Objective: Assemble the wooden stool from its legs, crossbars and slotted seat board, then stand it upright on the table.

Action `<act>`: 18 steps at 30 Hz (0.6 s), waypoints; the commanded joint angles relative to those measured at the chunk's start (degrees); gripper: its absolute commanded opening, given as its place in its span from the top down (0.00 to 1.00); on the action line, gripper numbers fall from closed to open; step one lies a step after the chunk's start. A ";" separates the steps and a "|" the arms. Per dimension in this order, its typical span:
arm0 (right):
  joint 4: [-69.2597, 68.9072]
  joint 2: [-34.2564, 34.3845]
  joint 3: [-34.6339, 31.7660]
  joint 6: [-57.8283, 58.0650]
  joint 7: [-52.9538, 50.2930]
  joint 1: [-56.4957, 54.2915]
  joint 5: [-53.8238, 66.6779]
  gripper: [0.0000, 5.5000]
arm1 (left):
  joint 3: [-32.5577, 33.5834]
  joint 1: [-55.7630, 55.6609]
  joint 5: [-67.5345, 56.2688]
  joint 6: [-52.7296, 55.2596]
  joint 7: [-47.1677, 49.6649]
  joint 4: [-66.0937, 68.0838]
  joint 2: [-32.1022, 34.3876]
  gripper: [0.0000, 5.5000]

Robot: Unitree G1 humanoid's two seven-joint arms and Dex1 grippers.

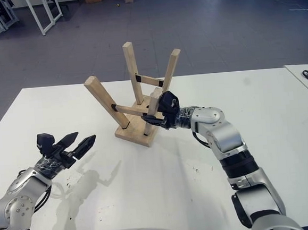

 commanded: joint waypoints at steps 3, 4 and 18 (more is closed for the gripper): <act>2.24 0.54 0.90 6.66 -2.97 11.17 -1.12 0.63 | -8.41 -12.75 0.68 3.71 17.70 -12.01 -7.72 0.00; 1.67 0.62 1.03 6.85 -3.07 11.50 -1.01 0.63 | -10.18 -14.50 1.91 3.94 20.56 -12.88 -9.18 0.00; 0.18 0.70 1.73 6.93 -3.22 11.47 -1.03 0.63 | -29.58 -33.31 32.07 1.00 28.35 5.57 -11.72 0.36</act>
